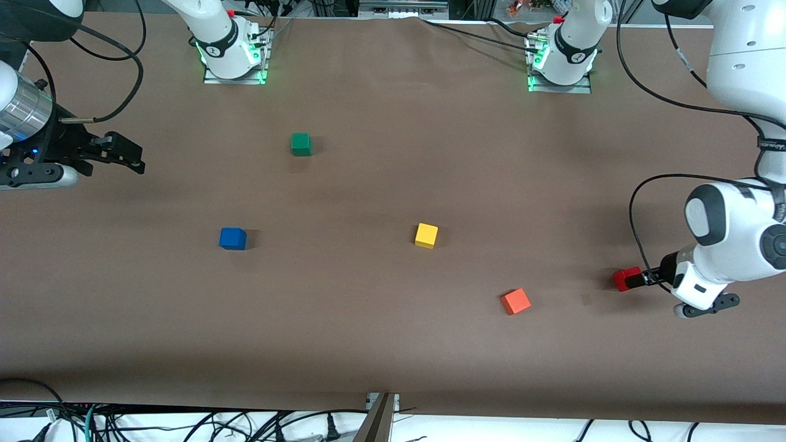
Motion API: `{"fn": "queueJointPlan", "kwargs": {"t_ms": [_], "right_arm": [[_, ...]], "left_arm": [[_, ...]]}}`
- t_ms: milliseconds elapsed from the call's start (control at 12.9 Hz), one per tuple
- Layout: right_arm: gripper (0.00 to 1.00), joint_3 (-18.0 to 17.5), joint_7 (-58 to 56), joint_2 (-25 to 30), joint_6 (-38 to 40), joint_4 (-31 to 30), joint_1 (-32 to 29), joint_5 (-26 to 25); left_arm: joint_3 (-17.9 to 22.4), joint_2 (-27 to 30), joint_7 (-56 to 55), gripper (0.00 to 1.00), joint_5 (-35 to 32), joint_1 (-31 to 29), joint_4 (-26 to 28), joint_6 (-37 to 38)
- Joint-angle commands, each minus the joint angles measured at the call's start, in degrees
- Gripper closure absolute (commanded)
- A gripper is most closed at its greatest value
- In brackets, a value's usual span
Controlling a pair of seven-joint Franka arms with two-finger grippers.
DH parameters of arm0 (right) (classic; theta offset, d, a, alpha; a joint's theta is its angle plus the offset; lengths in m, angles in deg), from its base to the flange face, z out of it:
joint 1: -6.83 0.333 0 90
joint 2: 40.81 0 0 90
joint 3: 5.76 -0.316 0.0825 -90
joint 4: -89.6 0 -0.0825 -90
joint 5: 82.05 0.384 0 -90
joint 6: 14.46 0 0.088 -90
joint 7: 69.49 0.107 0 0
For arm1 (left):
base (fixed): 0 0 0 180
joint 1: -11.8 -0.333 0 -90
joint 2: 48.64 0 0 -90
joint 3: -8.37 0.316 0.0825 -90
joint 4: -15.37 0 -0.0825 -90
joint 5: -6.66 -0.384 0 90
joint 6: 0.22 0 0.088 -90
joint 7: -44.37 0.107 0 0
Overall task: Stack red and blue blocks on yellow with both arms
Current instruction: 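Move the left gripper to the red cube while the right gripper reaches the blue cube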
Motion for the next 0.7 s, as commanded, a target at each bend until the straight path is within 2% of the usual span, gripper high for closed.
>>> {"fn": "queueJointPlan", "kwargs": {"t_ms": [0, 310, 387, 542, 619], "right_arm": [[0.01, -0.12, 0.22, -0.04, 0.84, 0.84, -0.37, -0.01], [0.01, -0.12, 0.22, -0.04, 0.84, 0.84, -0.37, -0.01], [0.01, -0.12, 0.22, -0.04, 0.84, 0.84, -0.37, -0.01], [0.01, -0.12, 0.22, -0.04, 0.84, 0.84, -0.37, -0.01], [0.01, -0.12, 0.22, -0.04, 0.84, 0.84, -0.37, -0.01]], "left_arm": [[-0.17, -1.53, -0.63, 0.0, -0.06, -0.76, 2.39, -4.65], [-0.17, -1.8, -0.63, 0.0, -0.06, -0.85, 5.29, -8.88], [-0.17, -1.71, -0.63, 0.1, -0.06, -0.85, 5.29, -8.88], [-0.26, -1.54, -0.1, 0.8, -0.15, -0.58, 5.29, -8.01], [-0.35, -1.36, -0.62, 1.0, -0.06, -0.67, 5.29, -7.92]]}}
